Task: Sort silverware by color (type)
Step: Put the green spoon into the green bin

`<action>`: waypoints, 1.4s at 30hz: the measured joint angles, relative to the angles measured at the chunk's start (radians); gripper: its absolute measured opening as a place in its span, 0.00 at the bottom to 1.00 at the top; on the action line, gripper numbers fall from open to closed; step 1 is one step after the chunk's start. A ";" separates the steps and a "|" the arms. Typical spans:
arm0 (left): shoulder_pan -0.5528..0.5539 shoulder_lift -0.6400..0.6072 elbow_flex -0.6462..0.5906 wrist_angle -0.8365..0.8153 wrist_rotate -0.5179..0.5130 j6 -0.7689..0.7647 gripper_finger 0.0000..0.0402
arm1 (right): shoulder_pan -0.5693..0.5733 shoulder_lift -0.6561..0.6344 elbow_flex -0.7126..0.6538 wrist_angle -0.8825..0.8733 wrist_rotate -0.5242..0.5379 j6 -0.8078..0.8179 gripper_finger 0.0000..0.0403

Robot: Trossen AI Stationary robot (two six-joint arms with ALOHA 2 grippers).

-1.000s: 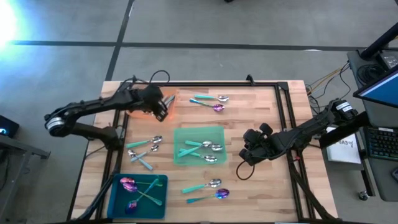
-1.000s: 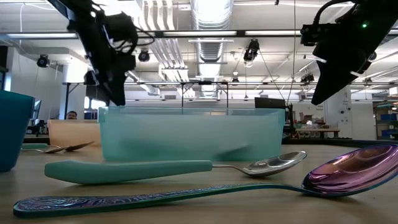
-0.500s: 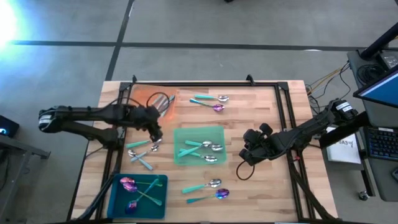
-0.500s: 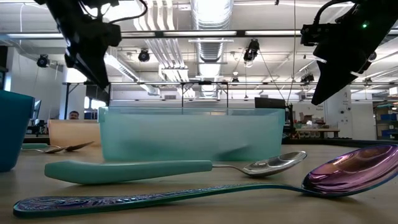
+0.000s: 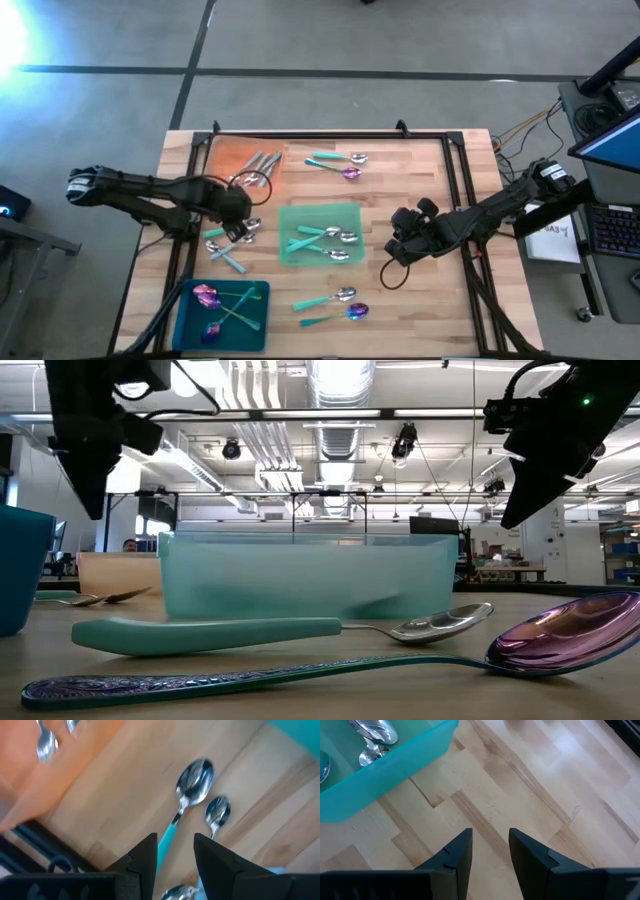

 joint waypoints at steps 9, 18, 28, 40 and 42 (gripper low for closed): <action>0.000 0.000 -0.165 0.002 0.130 -0.087 0.28 | 0.000 0.000 -0.012 0.000 0.000 0.000 0.29; 0.001 0.002 -0.272 0.139 0.120 -0.089 0.25 | 0.000 0.000 -0.023 0.000 0.000 0.001 0.29; 0.001 0.003 -0.355 0.236 0.113 -0.112 0.25 | 0.000 0.000 -0.023 0.006 0.000 0.007 0.29; 0.000 0.102 -0.355 0.289 0.066 -0.193 0.24 | 0.000 0.000 -0.023 0.019 0.000 0.007 0.29; 0.000 0.138 -0.353 0.297 0.068 -0.193 0.22 | 0.000 0.000 -0.023 0.020 0.000 0.003 0.29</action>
